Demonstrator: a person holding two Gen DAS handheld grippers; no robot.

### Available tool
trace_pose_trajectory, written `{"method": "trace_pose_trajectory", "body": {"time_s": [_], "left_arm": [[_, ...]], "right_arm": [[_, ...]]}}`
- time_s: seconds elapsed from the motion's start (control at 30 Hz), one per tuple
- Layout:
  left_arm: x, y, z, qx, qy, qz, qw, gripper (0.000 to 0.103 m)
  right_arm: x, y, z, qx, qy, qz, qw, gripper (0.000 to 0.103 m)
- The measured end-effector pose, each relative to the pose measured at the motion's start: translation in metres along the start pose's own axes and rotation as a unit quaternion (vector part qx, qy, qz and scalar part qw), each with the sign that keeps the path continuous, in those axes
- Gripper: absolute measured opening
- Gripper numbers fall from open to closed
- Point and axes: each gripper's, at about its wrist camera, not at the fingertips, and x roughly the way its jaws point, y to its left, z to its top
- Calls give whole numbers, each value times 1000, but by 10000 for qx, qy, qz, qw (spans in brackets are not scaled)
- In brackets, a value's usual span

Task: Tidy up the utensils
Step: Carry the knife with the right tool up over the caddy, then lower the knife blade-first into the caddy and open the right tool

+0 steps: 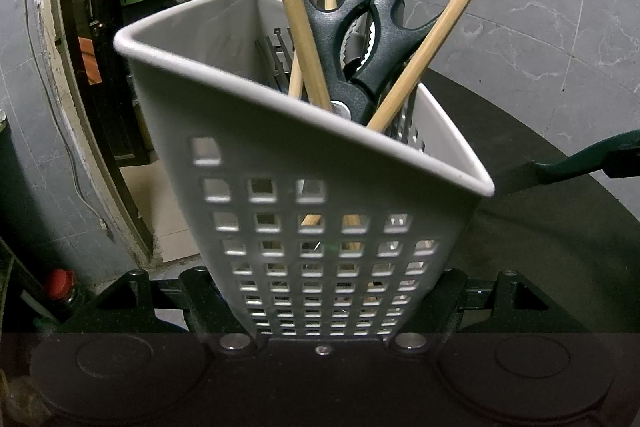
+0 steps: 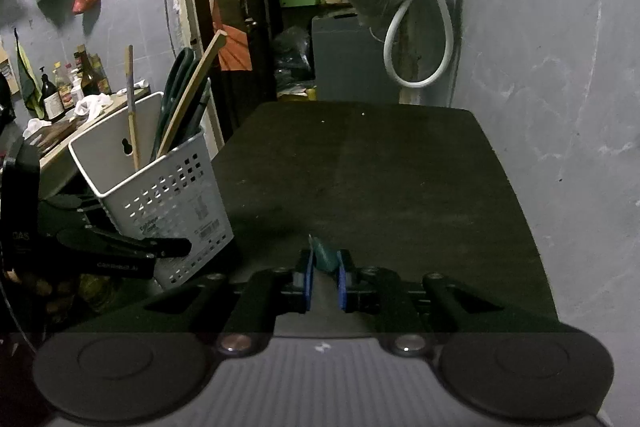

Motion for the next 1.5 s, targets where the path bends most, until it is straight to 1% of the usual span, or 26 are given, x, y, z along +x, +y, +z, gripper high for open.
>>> {"method": "trace_pose_trajectory", "body": {"time_s": [0.13,0.3,0.37,0.5,0.73,0.87,1.03,1.17,1.27,1.43,1.5], "left_arm": [[0,0,0,-1,0,4,10000,77],[0,0,0,2,0,6,10000,76],[0,0,0,-1,-4,2,10000,76],[-2,-1,0,-10,-16,9,10000,76],[-5,0,-3,-44,-45,12,10000,76],[-7,2,-5,-53,-54,11,10000,76],[-8,2,-5,-55,-57,12,10000,76],[-8,2,-5,-55,-57,10,10000,76],[-9,2,-6,-60,-58,11,10000,76],[-10,3,-6,-63,-62,14,10000,76],[-9,2,-6,-61,-63,11,10000,76]], "right_arm": [[0,2,0,-22,-35,61,10000,13],[-8,2,6,5,-331,90,9994,12],[-12,1,11,-11,-489,117,9987,12],[-16,3,25,-103,-674,194,9975,12],[-24,8,43,-264,-849,298,9956,12],[-28,11,47,-309,-935,341,9946,12],[-44,14,59,-327,-1191,368,9917,12],[-70,15,84,-416,-1621,511,9846,12],[-88,18,105,-522,-1919,695,9776,12],[-112,27,140,-772,-2358,1184,9615,12],[-117,33,152,-859,-2468,1401,9550,12]]}}
